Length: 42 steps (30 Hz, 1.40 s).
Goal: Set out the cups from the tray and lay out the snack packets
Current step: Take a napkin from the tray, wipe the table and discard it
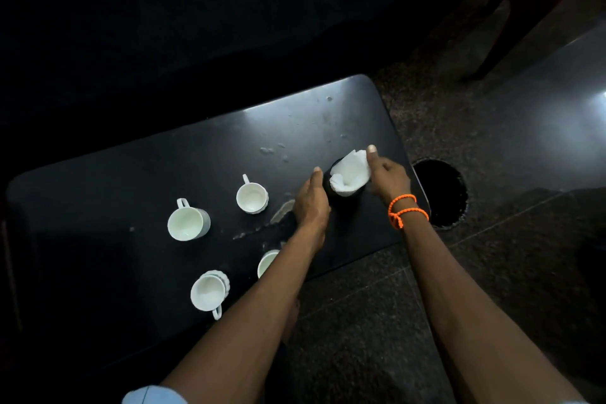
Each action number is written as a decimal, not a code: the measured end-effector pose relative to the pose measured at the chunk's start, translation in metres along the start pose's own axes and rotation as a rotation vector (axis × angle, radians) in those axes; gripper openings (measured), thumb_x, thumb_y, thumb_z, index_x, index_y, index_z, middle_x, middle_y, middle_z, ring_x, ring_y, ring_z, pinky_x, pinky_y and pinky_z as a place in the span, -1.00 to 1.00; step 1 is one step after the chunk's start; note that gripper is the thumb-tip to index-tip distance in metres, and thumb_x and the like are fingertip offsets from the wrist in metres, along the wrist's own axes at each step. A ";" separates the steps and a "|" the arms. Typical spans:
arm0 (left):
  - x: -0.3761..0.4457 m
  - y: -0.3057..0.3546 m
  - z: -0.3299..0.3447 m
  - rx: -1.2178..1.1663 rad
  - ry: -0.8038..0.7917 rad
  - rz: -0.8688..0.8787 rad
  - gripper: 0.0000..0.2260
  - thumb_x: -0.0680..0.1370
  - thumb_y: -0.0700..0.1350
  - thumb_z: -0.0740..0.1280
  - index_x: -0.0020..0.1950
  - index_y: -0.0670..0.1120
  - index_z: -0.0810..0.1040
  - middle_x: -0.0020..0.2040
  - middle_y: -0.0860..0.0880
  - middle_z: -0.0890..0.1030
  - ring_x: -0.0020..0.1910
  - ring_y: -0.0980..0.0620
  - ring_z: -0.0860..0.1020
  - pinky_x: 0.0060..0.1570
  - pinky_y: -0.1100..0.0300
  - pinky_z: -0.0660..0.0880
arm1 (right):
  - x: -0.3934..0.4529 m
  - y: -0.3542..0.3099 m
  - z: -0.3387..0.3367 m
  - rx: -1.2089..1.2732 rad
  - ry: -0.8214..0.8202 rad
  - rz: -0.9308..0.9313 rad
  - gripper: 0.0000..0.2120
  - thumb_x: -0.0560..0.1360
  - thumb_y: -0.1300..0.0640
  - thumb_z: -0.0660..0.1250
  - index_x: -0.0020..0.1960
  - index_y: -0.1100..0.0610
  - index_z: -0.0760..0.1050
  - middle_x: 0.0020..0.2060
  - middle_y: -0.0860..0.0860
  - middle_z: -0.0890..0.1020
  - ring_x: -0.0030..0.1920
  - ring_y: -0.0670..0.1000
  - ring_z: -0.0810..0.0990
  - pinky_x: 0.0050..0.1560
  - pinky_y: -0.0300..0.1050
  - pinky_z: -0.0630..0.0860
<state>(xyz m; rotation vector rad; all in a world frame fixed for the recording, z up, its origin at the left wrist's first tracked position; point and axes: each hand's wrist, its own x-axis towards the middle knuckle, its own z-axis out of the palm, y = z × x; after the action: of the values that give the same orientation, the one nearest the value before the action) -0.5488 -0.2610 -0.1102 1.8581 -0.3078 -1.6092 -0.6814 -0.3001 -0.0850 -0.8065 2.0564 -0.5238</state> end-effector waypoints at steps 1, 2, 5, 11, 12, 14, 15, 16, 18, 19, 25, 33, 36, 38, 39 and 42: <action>0.001 -0.002 -0.001 0.094 -0.011 0.051 -0.52 0.67 0.25 0.16 0.33 -0.03 0.63 0.31 -0.09 0.64 0.28 -0.15 0.59 0.31 -0.11 0.54 | -0.003 0.003 0.003 0.037 -0.019 0.033 -0.41 0.55 -0.34 0.22 -0.17 0.18 0.62 -0.29 0.07 0.65 -0.11 0.16 0.66 0.07 0.09 0.63; 0.001 -0.003 -0.002 0.170 -0.023 0.093 -0.49 0.66 0.28 0.13 0.29 -0.04 0.66 0.28 -0.11 0.67 0.26 -0.18 0.61 0.32 -0.10 0.54 | -0.006 0.006 0.007 0.091 -0.032 0.058 -0.43 0.55 -0.34 0.21 -0.20 0.14 0.62 -0.30 0.01 0.65 -0.12 0.13 0.67 0.05 0.12 0.65; -0.001 -0.005 -0.006 0.249 -0.074 0.114 -0.44 0.64 0.34 0.10 0.27 -0.01 0.68 0.25 -0.09 0.70 0.25 -0.15 0.63 0.32 -0.09 0.55 | -0.013 0.017 0.016 0.280 -0.041 0.126 -0.49 0.52 -0.36 0.21 -0.25 0.01 0.66 -0.18 0.00 0.71 -0.03 0.13 0.71 -0.04 0.19 0.70; -0.012 -0.019 -0.021 0.329 -0.060 0.178 -0.40 0.62 0.37 0.07 0.21 0.00 0.70 0.18 -0.06 0.72 0.17 -0.15 0.66 0.29 -0.10 0.55 | -0.033 0.036 0.020 0.311 -0.008 0.170 -0.39 0.35 -0.55 0.13 -0.21 -0.11 0.72 -0.07 0.03 0.75 0.02 0.14 0.71 0.14 0.21 0.63; -0.013 -0.022 -0.024 0.327 -0.058 0.183 -0.42 0.63 0.36 0.08 0.18 -0.01 0.71 0.17 -0.06 0.72 0.17 -0.15 0.66 0.30 -0.10 0.55 | -0.038 0.038 0.021 0.316 -0.006 0.170 -0.41 0.35 -0.56 0.13 -0.19 -0.15 0.72 -0.08 0.02 0.75 0.02 0.14 0.71 0.14 0.21 0.63; -0.015 -0.028 -0.030 0.330 -0.050 0.189 -0.46 0.65 0.33 0.10 0.11 -0.01 0.72 0.13 -0.04 0.71 0.17 -0.12 0.64 0.29 -0.03 0.52 | -0.046 0.043 0.023 0.326 -0.001 0.167 -0.44 0.36 -0.55 0.12 -0.17 -0.20 0.71 -0.08 0.01 0.75 0.02 0.15 0.71 0.16 0.23 0.61; -0.016 -0.031 -0.033 0.336 -0.046 0.192 -0.49 0.66 0.31 0.10 0.10 0.02 0.72 0.12 -0.02 0.70 0.18 -0.09 0.61 0.26 0.05 0.48 | -0.050 0.045 0.025 0.332 0.009 0.167 -0.47 0.37 -0.55 0.13 -0.17 -0.22 0.70 -0.09 0.00 0.75 0.02 0.14 0.71 0.18 0.23 0.60; -0.017 -0.034 -0.035 0.343 -0.045 0.190 -0.51 0.67 0.30 0.10 0.12 0.05 0.72 0.13 -0.01 0.68 0.18 -0.05 0.58 0.21 0.12 0.41 | -0.054 0.047 0.027 0.341 0.025 0.172 -0.50 0.36 -0.54 0.14 -0.19 -0.25 0.70 -0.10 -0.02 0.75 0.02 0.13 0.71 0.19 0.22 0.60; -0.020 -0.038 -0.037 0.356 -0.056 0.169 -0.54 0.67 0.30 0.10 0.14 0.09 0.72 0.20 0.01 0.69 0.19 -0.02 0.55 0.16 0.18 0.32 | -0.060 0.050 0.029 0.360 0.060 0.186 -0.56 0.35 -0.53 0.18 -0.23 -0.28 0.69 -0.11 -0.05 0.75 0.02 0.11 0.71 0.21 0.19 0.60; -0.020 -0.041 -0.039 0.362 -0.066 0.158 -0.54 0.67 0.30 0.11 0.14 0.11 0.72 0.22 0.01 0.69 0.19 -0.02 0.55 0.16 0.18 0.32 | -0.062 0.052 0.031 0.361 0.072 0.188 -0.56 0.35 -0.52 0.19 -0.25 -0.27 0.69 -0.11 -0.05 0.75 0.02 0.11 0.71 0.21 0.19 0.60; -0.018 -0.048 -0.048 0.377 -0.108 0.164 -0.56 0.66 0.31 0.11 0.16 0.15 0.71 0.23 0.03 0.68 0.10 0.07 0.48 0.14 0.19 0.29 | -0.066 0.060 0.036 0.316 0.122 0.163 -0.47 0.46 -0.46 0.17 -0.32 -0.10 0.68 -0.21 -0.09 0.71 -0.01 0.10 0.69 0.10 0.06 0.60; -0.024 -0.056 -0.052 0.433 -0.117 0.213 -0.59 0.68 0.26 0.13 0.25 0.12 0.68 0.31 0.02 0.67 0.35 -0.08 0.54 0.15 0.22 0.28 | -0.073 0.064 0.041 0.280 0.176 0.176 -0.49 0.51 -0.39 0.18 -0.34 -0.06 0.61 -0.31 -0.20 0.62 -0.19 -0.14 0.59 -0.23 -0.20 0.43; -0.025 -0.056 -0.054 0.431 -0.126 0.221 -0.59 0.68 0.25 0.13 0.25 0.11 0.67 0.31 0.02 0.67 0.34 -0.07 0.54 0.15 0.22 0.29 | -0.074 0.068 0.042 0.261 0.161 0.169 -0.52 0.52 -0.38 0.18 -0.30 -0.07 0.61 -0.26 -0.18 0.62 -0.14 -0.09 0.61 -0.12 -0.15 0.45; -0.023 -0.056 -0.055 0.441 -0.136 0.232 -0.58 0.68 0.26 0.11 0.28 0.11 0.66 0.33 0.02 0.65 0.36 -0.07 0.53 0.15 0.22 0.27 | -0.074 0.066 0.040 0.236 0.151 0.165 -0.51 0.55 -0.37 0.15 -0.28 -0.06 0.59 -0.22 -0.15 0.62 -0.09 -0.01 0.60 0.02 -0.11 0.44; -0.023 -0.054 -0.057 0.445 -0.140 0.240 -0.58 0.69 0.26 0.11 0.29 0.11 0.66 0.34 0.01 0.65 0.36 -0.07 0.53 0.15 0.22 0.27 | -0.074 0.064 0.038 0.208 0.162 0.150 -0.50 0.57 -0.35 0.14 -0.26 -0.02 0.60 -0.19 -0.11 0.62 -0.07 0.01 0.57 0.06 -0.10 0.42; -0.023 -0.047 -0.066 0.425 -0.118 0.291 -0.56 0.70 0.22 0.11 0.27 0.02 0.66 0.32 -0.05 0.65 0.34 -0.09 0.54 0.14 0.22 0.28 | -0.078 0.054 0.035 0.108 0.266 0.041 -0.46 0.62 -0.28 0.13 -0.09 0.13 0.65 -0.17 0.01 0.61 -0.02 0.08 0.55 -0.01 -0.14 0.36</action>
<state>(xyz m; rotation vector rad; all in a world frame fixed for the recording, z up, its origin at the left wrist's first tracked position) -0.5023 -0.1914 -0.1179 1.9091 -0.9904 -1.5337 -0.6374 -0.2098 -0.0938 -0.6581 2.2585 -0.7460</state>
